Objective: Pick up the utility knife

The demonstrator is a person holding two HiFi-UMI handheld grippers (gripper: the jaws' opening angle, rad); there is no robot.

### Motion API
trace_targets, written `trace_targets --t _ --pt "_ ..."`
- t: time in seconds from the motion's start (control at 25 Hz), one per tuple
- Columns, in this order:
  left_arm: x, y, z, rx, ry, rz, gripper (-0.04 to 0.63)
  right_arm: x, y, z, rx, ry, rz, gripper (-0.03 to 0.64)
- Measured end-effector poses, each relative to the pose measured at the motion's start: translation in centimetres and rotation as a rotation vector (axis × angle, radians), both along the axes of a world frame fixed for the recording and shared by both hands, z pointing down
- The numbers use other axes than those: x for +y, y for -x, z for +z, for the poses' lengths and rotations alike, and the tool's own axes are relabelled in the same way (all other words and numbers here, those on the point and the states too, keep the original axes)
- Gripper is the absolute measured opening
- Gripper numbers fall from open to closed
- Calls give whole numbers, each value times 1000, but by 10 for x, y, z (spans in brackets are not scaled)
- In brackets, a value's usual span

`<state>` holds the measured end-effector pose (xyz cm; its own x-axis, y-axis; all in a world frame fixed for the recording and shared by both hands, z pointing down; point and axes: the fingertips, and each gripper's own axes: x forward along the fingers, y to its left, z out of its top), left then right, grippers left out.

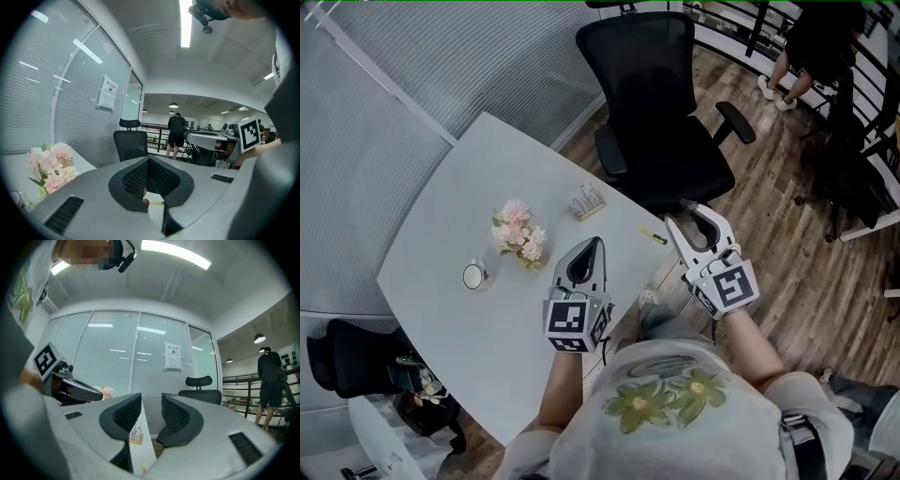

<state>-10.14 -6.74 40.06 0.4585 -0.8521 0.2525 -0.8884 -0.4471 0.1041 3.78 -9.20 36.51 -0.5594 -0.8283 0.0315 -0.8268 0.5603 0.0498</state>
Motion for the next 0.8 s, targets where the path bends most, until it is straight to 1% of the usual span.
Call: trace_targets --t 0.2,0.44,0.8 --pt "-17 2 10 -3 34 -11 9 -16 8 34 50 68 -44 132" --pt "-30 -3 24 -17 66 -5 10 -26 22 83 117 151 -158 132" --pt "-43 -16 45 -25 114 -2 10 -34 28 160 203 287 -245 132"
